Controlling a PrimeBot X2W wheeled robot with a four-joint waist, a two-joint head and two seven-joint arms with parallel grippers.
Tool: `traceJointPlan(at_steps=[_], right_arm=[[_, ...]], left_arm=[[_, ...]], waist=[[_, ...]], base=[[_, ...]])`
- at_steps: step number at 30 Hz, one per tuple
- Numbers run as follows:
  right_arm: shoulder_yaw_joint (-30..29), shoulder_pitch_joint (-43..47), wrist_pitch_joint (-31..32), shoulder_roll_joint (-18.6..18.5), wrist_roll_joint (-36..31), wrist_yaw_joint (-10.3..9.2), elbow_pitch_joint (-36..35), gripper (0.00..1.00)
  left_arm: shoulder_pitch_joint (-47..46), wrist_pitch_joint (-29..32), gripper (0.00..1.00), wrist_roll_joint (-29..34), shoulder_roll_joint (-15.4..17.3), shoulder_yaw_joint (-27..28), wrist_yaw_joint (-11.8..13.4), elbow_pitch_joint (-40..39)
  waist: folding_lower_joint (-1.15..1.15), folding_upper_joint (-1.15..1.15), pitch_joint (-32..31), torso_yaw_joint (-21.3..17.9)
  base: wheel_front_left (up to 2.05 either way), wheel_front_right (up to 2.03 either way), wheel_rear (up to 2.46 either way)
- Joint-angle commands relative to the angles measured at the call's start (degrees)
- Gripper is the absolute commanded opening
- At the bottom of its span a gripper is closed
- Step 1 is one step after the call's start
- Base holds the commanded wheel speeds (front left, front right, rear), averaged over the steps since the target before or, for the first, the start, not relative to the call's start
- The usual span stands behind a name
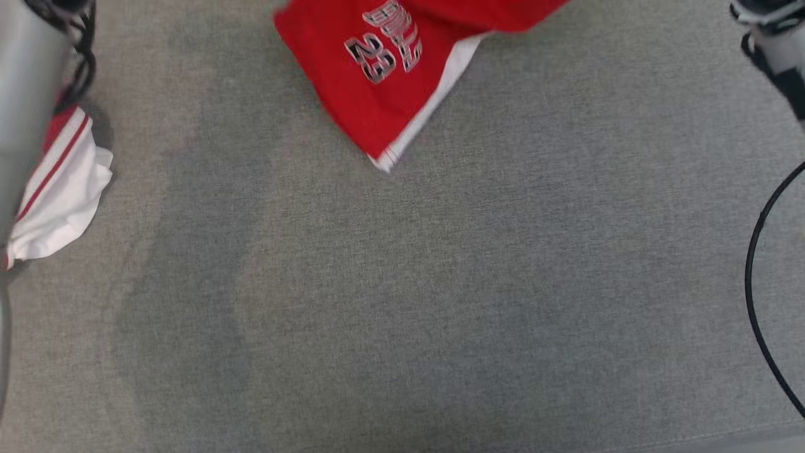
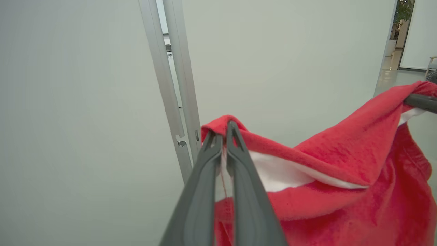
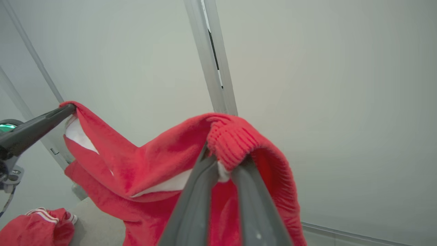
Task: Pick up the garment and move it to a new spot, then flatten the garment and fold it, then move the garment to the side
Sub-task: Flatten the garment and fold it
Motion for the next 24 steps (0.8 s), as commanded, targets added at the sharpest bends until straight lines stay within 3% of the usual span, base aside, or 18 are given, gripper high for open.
traceJointPlan(at_steps=[1, 7, 13, 18, 24], right_arm=[[0.32, -3.39, -0.72, 0.38, 1.09, 0.01, 1.22, 0.00], [1.33, -14.32, -4.32, 1.11, 2.88, 0.01, 5.04, 0.00], [2.22, -18.32, -7.68, 2.07, 5.60, 0.01, 7.63, 0.00], [7.42, -13.67, -7.61, 1.43, 7.23, 0.01, 8.47, 0.00], [14.89, -2.64, -7.46, 1.34, 11.35, 0.01, 8.06, 0.00]], left_arm=[[-3.90, -0.67, 0.00, -0.43, -0.12, -0.75, -0.11, 1.74], [-15.78, -3.78, 0.00, -1.11, -0.68, -1.89, -0.11, 7.78], [-21.47, -5.53, 0.00, -1.88, -1.58, -4.77, -0.12, 11.63], [-17.10, -5.09, 0.00, -5.19, -1.82, -8.32, -0.12, 12.78], [-5.93, -2.45, 0.00, -7.73, 0.47, -14.40, -0.05, 13.73]], waist=[[-0.01, 0.00, 6.66, 1.99], [-0.01, 0.00, 7.59, 2.38], [-0.01, 0.00, 6.60, 2.13], [-0.01, 0.00, 4.74, 2.21], [-0.01, 0.00, -0.73, 1.04]], base=[[0.00, 0.00, 0.00], [0.00, 0.00, 0.00], [0.00, 0.00, 0.00], [0.00, 0.00, 0.00], [0.00, 0.00, 0.00]])
